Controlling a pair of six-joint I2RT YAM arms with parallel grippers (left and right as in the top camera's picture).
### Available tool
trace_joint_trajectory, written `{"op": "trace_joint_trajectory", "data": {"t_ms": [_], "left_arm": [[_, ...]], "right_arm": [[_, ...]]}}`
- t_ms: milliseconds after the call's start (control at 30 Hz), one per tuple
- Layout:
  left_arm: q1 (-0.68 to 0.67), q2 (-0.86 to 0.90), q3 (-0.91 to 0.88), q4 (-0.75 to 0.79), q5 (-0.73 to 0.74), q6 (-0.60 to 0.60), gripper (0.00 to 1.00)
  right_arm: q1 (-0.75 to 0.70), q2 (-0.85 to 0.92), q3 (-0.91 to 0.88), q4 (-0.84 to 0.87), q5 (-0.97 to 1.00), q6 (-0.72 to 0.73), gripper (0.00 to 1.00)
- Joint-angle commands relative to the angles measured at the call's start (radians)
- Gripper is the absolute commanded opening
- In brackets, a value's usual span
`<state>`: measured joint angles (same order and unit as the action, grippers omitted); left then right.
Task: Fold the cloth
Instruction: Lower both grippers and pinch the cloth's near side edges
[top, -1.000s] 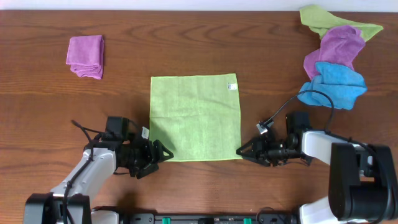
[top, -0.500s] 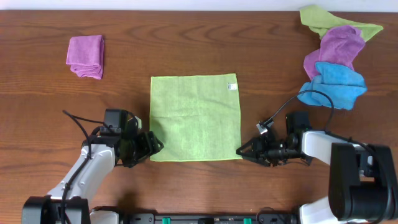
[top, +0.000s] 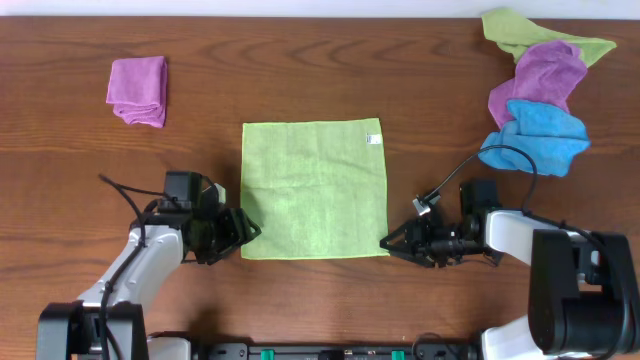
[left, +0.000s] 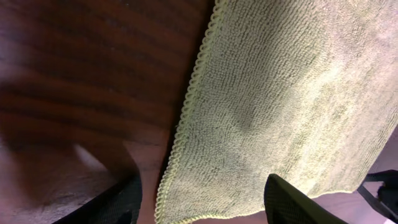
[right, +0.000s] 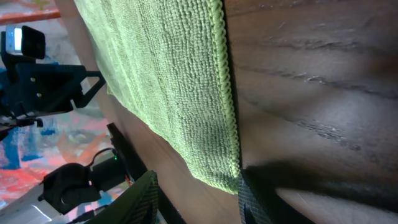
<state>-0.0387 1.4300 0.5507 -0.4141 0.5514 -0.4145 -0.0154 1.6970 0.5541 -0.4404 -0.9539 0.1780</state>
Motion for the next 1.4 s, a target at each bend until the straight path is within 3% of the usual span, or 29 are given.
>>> {"op": "trace_joint_trajectory", "data": {"t_ms": [0, 333, 600, 733, 1133, 1200, 1367], "left_arm": [[-0.014, 0.107, -0.089, -0.029, -0.051, 0.026, 0.65], [-0.016, 0.107, -0.09, -0.098, 0.058, 0.053, 0.62], [-0.021, 0.107, -0.091, -0.1, 0.021, 0.056, 0.61], [-0.021, 0.107, -0.091, -0.093, 0.013, 0.056, 0.54], [-0.021, 0.107, -0.091, -0.047, -0.014, 0.051, 0.55], [-0.021, 0.107, -0.09, -0.033, -0.021, 0.051, 0.53], [-0.021, 0.107, -0.09, 0.009, -0.031, 0.04, 0.36]], "right_arm": [[0.005, 0.027, -0.023, 0.006, 0.169, 0.01, 0.42], [-0.089, 0.027, -0.023, -0.005, 0.205, 0.034, 0.45], [-0.089, 0.027, -0.023, -0.017, 0.205, 0.026, 0.42], [-0.078, 0.027, -0.024, -0.029, 0.202, 0.023, 0.41], [0.019, 0.027, -0.025, -0.001, 0.207, 0.053, 0.46], [0.026, 0.027, -0.025, 0.003, 0.206, 0.054, 0.4], [0.03, 0.027, -0.025, 0.008, 0.206, 0.062, 0.19]]}}
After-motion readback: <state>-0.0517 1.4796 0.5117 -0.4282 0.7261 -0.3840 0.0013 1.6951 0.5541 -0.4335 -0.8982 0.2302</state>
